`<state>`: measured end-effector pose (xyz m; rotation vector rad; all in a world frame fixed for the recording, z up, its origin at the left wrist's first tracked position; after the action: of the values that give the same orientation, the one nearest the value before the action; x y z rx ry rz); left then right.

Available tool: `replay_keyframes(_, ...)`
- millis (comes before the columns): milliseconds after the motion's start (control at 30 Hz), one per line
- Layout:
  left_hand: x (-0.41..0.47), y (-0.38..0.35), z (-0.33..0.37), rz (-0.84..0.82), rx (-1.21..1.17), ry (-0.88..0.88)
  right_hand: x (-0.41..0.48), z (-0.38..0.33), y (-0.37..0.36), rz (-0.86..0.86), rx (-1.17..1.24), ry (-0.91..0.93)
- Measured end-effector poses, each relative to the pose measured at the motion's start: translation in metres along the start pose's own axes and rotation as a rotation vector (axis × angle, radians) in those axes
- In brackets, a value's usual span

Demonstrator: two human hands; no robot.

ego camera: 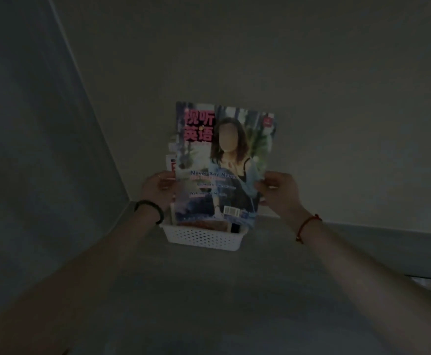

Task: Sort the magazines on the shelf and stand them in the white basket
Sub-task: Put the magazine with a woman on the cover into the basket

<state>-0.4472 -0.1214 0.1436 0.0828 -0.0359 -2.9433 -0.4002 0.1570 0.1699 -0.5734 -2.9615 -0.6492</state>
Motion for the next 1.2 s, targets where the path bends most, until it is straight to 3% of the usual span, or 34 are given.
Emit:
replay_keyframes(300, 0.072, 0.024, -0.042, 0.104, 0.152, 0.003, 0.036, 0.026, -0.082, -0.040, -0.144, -0.059)
replay_keyframes(567, 0.086, 0.019, -0.107, 0.049, 0.241, 0.070, 0.029, 0.096, -0.116, -0.081, -0.210, -0.185)
replay_keyframes(700, 0.091, 0.020, -0.105, 0.094, 0.325, 0.041, 0.038, 0.106, -0.114, -0.039, -0.237, -0.204)
replay_keyframes(900, 0.080, 0.019, -0.104, 0.148, 0.198, 0.097, 0.039, 0.108, -0.108, -0.048, -0.298, -0.202)
replay_keyframes(1067, 0.032, -0.002, -0.092, 0.014, 0.391, -0.061, 0.007, 0.112, -0.067, 0.009, -0.155, -0.108)
replay_keyframes(1200, -0.041, -0.033, -0.123, -0.112, 0.210, 0.056, -0.053, 0.164, -0.008, 0.045, -0.058, -0.235)
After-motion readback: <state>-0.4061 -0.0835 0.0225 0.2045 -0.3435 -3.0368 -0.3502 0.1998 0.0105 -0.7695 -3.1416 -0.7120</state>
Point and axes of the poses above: each hand's wrist, its own x-axis towards the middle knuckle, its own y-axis out of the back of the hand, z = x × y, the point moved 9 cm from there along x, towards the middle knuckle, and after that the axes turned 3 degrees about -y, right-handed, at the moved point
